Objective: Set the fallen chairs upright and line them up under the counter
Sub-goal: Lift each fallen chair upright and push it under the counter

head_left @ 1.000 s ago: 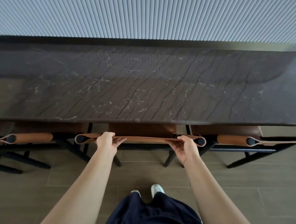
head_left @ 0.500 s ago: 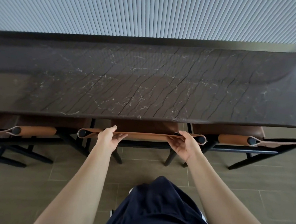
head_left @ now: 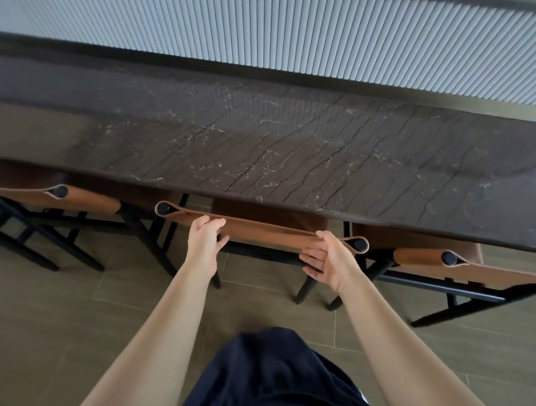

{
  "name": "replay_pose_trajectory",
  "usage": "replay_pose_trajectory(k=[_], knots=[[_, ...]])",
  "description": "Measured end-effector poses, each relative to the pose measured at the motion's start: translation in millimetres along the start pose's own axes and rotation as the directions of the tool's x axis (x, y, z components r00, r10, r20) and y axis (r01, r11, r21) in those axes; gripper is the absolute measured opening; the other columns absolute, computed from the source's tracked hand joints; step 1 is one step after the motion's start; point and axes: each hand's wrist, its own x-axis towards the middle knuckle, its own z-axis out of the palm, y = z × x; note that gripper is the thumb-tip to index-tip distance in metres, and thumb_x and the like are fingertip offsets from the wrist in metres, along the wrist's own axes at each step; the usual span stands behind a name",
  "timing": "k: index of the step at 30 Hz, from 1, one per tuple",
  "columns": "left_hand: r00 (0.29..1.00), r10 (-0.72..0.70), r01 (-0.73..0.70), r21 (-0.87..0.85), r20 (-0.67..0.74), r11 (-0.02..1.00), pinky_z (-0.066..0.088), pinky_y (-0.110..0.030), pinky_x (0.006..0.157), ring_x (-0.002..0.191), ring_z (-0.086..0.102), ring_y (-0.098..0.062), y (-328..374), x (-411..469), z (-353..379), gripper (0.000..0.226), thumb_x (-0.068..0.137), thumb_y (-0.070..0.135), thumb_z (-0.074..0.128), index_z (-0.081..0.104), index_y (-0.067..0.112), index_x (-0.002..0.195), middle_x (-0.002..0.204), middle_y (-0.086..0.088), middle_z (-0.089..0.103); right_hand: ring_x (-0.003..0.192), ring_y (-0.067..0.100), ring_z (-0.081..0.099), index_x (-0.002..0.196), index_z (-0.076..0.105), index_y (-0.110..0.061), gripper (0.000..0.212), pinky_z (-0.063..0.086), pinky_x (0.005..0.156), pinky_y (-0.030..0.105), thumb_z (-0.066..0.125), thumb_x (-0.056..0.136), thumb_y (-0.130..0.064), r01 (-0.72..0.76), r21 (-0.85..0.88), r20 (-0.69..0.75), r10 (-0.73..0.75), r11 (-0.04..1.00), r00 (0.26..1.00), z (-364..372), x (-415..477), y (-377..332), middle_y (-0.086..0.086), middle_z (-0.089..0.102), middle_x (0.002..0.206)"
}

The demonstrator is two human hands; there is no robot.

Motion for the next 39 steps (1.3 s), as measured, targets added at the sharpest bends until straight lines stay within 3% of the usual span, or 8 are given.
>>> replay_pose_trajectory(k=[4, 9, 13, 23, 26, 30, 34, 39], knots=[[0.997, 0.072, -0.074, 0.083, 0.03, 0.994, 0.048, -0.043, 0.102, 0.114, 0.052, -0.019, 0, -18, -16, 0.044, 0.094, 0.009, 0.058, 0.047, 0.017, 0.136, 0.136, -0.009, 0.049, 0.108, 0.02, 0.064, 0.11, 0.068, -0.02, 0.024, 0.05, 0.092, 0.042, 0.052, 0.098, -0.034, 0.091, -0.129, -0.012, -0.094, 0.987, 0.996, 15, -17, 8, 0.003, 0.069, 0.118], [0.987, 0.133, -0.135, 0.018, 0.095, 0.991, 0.051, -0.042, 0.099, 0.115, 0.06, -0.021, 13, -35, -63, 0.029, 0.096, 0.01, 0.055, 0.054, 0.018, 0.124, 0.124, -0.007, 0.061, 0.109, 0.017, 0.065, 0.115, 0.07, -0.022, 0.027, 0.051, 0.088, 0.037, 0.049, 0.1, -0.032, 0.214, -0.113, 0.074, -0.207, 0.97, 0.976, 51, -45, 31, 0.001, 0.072, 0.114], [0.978, 0.174, -0.173, -0.019, 0.116, 0.985, 0.052, -0.038, 0.096, 0.113, 0.062, -0.02, 24, -52, -117, 0.031, 0.096, 0.009, 0.056, 0.055, 0.011, 0.127, 0.12, -0.009, 0.064, 0.107, 0.015, 0.066, 0.112, 0.071, -0.021, 0.027, 0.052, 0.09, 0.037, 0.049, 0.098, -0.031, 0.259, -0.081, 0.115, -0.249, 0.963, 0.962, 91, -69, 62, 0.001, 0.074, 0.11], [0.962, 0.25, -0.242, -0.083, 0.108, 0.967, 0.049, -0.037, 0.101, 0.118, 0.059, -0.019, 50, -82, -265, 0.038, 0.096, 0.009, 0.057, 0.052, 0.013, 0.133, 0.125, -0.008, 0.062, 0.108, 0.015, 0.066, 0.114, 0.07, -0.024, 0.027, 0.051, 0.093, 0.038, 0.049, 0.099, -0.032, 0.244, -0.136, 0.258, -0.204, 0.96, 0.945, 200, -113, 137, 0.0, 0.073, 0.112], [0.963, 0.246, -0.238, -0.085, 0.107, 0.967, 0.049, -0.037, 0.1, 0.117, 0.059, -0.019, 57, -85, -291, 0.032, 0.094, 0.009, 0.059, 0.057, 0.017, 0.126, 0.122, -0.006, 0.064, 0.109, 0.016, 0.065, 0.112, 0.071, -0.023, 0.025, 0.05, 0.094, 0.039, 0.052, 0.097, -0.032, 0.239, -0.192, 0.28, -0.181, 0.952, 0.943, 229, -118, 149, 0.001, 0.072, 0.114], [0.966, 0.256, -0.249, -0.128, 0.034, 0.96, 0.051, -0.037, 0.098, 0.116, 0.06, -0.02, 70, -78, -319, 0.029, 0.094, 0.008, 0.06, 0.059, 0.017, 0.121, 0.121, -0.007, 0.065, 0.109, 0.017, 0.065, 0.11, 0.07, -0.022, 0.024, 0.048, 0.099, 0.041, 0.052, 0.097, -0.031, 0.221, -0.229, 0.338, -0.135, 0.948, 0.931, 267, -117, 157, 0.002, 0.071, 0.114], [0.961, 0.267, -0.275, -0.165, -0.067, 0.947, 0.051, -0.038, 0.099, 0.116, 0.06, -0.02, 89, -58, -342, 0.035, 0.094, 0.007, 0.059, 0.056, 0.011, 0.129, 0.121, -0.008, 0.065, 0.109, 0.018, 0.065, 0.112, 0.069, -0.019, 0.027, 0.047, 0.1, 0.043, 0.051, 0.098, -0.032, 0.184, -0.253, 0.369, -0.081, 0.95, 0.926, 312, -105, 157, 0.003, 0.072, 0.114], [0.954, 0.271, -0.291, -0.183, -0.126, 0.939, 0.05, -0.039, 0.099, 0.116, 0.06, -0.021, 125, -24, -355, 0.037, 0.094, 0.008, 0.059, 0.054, 0.012, 0.13, 0.122, -0.008, 0.064, 0.107, 0.02, 0.066, 0.116, 0.067, -0.016, 0.03, 0.049, 0.096, 0.042, 0.05, 0.098, -0.033, 0.135, -0.252, 0.4, -0.023, 0.958, 0.916, 365, -78, 144, 0.005, 0.072, 0.113]])
